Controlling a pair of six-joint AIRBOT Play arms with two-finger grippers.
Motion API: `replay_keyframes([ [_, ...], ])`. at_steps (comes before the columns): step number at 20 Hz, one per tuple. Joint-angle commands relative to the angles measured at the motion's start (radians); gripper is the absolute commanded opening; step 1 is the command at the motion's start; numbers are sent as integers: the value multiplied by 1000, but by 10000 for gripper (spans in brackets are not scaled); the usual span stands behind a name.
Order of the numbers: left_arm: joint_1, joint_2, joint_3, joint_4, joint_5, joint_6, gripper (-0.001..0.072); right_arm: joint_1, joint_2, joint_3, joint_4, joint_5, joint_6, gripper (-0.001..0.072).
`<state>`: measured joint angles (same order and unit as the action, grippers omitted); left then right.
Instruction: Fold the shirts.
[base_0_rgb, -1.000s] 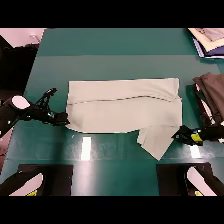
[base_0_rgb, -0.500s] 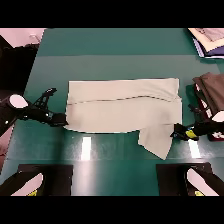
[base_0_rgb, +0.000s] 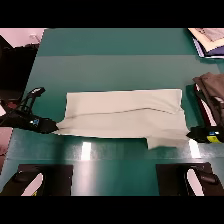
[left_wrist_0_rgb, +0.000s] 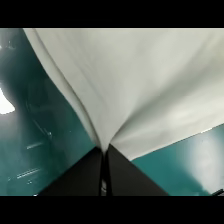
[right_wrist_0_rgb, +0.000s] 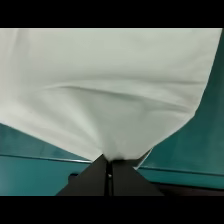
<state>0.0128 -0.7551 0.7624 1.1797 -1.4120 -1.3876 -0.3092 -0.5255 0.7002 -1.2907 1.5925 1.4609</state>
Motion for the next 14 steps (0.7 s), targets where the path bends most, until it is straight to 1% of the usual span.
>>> replay_keyframes([
  [1, 0, 32, 4, -3, 93, -27, 25, 1, 58, 55, -10, -33, 3, 19],
  [5, 0, -53, 5, -8, 261, -27, 25, 1, -108, 113, 23, -122, -68, 19],
  [8, 0, -140, 32, -18, 371, -27, 25, 1, -264, 182, 29, -195, -72, 19],
  [10, 0, -208, 68, -27, 409, -26, 25, 4, -363, 232, 63, -220, -95, 19],
  [14, 0, -327, 123, -43, 480, -18, 25, 4, -534, 328, 70, -256, -94, 19],
])
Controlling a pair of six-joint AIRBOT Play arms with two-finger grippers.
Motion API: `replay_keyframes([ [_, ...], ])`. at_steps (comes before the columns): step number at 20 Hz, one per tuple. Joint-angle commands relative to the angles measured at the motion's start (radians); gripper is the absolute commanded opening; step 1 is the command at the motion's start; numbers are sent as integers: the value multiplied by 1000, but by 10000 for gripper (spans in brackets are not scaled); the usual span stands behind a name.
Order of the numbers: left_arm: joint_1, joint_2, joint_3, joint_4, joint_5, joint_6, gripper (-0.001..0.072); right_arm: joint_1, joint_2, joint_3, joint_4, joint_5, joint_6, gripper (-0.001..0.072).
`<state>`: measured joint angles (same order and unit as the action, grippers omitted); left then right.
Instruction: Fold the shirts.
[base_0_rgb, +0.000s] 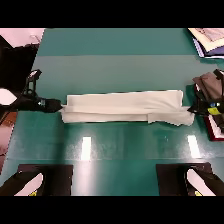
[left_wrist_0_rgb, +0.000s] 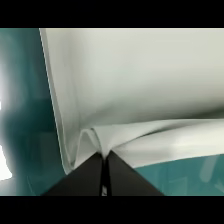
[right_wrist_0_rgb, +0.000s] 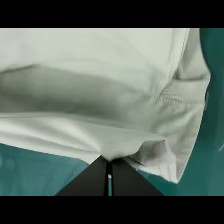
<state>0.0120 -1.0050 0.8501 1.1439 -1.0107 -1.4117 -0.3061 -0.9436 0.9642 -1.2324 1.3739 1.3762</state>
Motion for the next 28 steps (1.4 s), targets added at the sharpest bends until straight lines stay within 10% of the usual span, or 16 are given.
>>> replay_keyframes([
  [1, 1, -101, 48, -7, 100, 6, 25, 1, -159, 88, 13, -38, -10, 20],
  [5, 1, -149, 62, -17, 236, -44, 28, 2, -316, 164, 158, -109, -24, 21],
  [6, 1, -150, 62, -19, 270, -66, 146, 3, -355, 183, 206, -147, -28, 24],
  [7, 1, -150, 62, -22, 307, -92, 456, 10, -391, 206, 245, -182, -32, 99],
  [8, 1, -150, 68, -24, 323, -115, 611, 11, -420, 232, 265, -203, -32, 391],
  [9, 1, -150, 80, -24, 319, -118, 616, 11, -447, 265, 280, -203, -32, 618],
  [14, 1, -150, 128, -32, 167, -117, 611, -62, -456, 327, 275, -63, -119, 618],
  [17, 1, -150, 127, -32, 90, -83, 31, -159, -445, 256, 270, -23, -174, 618],
  [28, 1, -150, 127, -90, 31, -73, 25, -282, -680, 163, 356, 13, -412, 618],
])
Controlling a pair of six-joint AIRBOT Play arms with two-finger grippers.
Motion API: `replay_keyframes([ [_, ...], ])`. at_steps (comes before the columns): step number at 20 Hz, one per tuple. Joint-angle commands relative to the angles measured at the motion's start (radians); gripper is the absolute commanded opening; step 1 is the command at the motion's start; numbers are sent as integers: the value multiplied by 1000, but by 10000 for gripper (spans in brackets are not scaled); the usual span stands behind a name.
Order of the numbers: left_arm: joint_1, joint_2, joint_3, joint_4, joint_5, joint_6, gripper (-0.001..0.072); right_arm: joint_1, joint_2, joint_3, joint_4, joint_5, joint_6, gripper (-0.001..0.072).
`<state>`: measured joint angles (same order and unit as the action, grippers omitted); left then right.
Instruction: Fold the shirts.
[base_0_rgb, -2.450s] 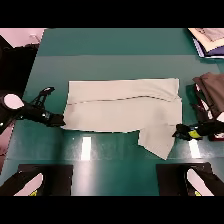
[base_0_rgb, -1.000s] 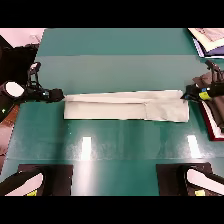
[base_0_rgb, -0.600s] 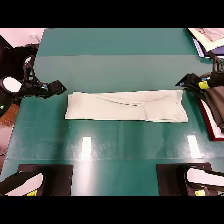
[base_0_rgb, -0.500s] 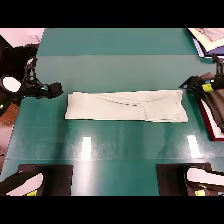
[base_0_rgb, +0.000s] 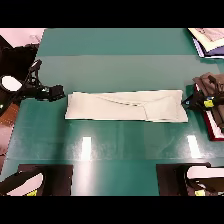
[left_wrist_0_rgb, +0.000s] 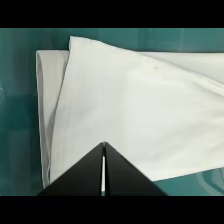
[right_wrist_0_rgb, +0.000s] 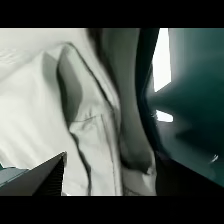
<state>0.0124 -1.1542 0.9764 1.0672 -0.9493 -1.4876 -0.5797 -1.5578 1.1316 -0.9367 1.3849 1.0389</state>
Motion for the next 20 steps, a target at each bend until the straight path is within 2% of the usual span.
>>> replay_keyframes([
  [1, 0, -1, 1, -13, -43, 2, 25, -8, -86, -5, 93, 3, -93, 617],
  [5, 0, -1, 1, -18, -55, 2, 25, 33, -136, -5, 158, 40, -147, 610],
  [6, 0, -1, 1, -22, -55, 2, 25, 46, -136, -5, 155, 40, -161, 570],
  [7, 0, -1, 1, -26, -55, 2, 25, 58, -135, -5, 156, 39, -163, 566],
  [8, 0, -1, 1, -30, -56, 2, 25, 68, -135, -5, 156, 39, -163, 502],
  [10, -5, -1, 1, -32, -55, 2, 25, 82, -135, -5, 158, 37, -170, 142],
  [11, -15, -1, 1, -28, -51, 2, 24, 84, -135, -5, 158, 40, -170, 20],
  [16, -201, -19, 21, -34, 116, 2, 24, 85, -38, -5, 159, 48, -83, 19],
  [20, -367, -193, 182, -53, 121, -5, 23, 111, 125, 23, 159, 80, 26, 18],
])
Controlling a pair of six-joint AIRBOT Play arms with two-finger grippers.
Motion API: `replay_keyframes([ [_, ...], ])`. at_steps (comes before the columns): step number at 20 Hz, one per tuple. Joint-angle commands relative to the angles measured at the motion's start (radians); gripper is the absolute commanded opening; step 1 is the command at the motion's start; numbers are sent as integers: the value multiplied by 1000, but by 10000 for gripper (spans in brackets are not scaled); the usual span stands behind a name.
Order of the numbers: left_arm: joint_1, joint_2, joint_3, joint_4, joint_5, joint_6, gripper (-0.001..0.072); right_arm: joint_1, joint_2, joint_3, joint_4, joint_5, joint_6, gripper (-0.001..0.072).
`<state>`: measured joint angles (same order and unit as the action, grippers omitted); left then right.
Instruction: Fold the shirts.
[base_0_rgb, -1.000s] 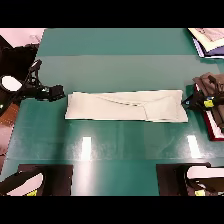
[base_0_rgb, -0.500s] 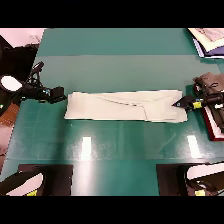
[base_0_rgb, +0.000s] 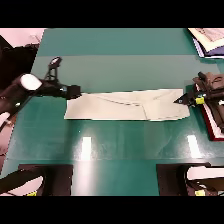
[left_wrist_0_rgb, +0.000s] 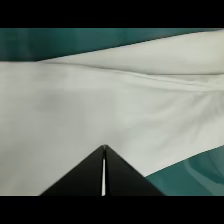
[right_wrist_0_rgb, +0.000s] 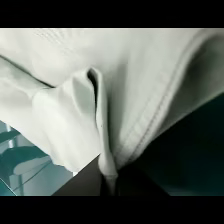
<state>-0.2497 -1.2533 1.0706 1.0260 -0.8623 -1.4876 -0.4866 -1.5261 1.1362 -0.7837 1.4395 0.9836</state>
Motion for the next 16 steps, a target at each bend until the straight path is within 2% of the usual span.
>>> replay_keyframes([
  [1, -145, -153, 143, -13, 34, -4, 23, 38, 126, 47, 6, 44, 108, 18],
  [5, -286, -424, 394, -13, 2, -4, 24, 192, 194, 229, 6, 99, 229, 18],
  [9, -355, -613, 574, -21, -29, -5, 24, 401, 192, 414, 5, 106, 328, 18],
  [11, -355, -646, 583, -63, -16, -4, 24, 492, 170, 499, 4, 112, 362, 18],
  [16, -353, -654, 583, -55, -6, 14, 24, 651, 47, 698, 2, 132, 424, 18],
])
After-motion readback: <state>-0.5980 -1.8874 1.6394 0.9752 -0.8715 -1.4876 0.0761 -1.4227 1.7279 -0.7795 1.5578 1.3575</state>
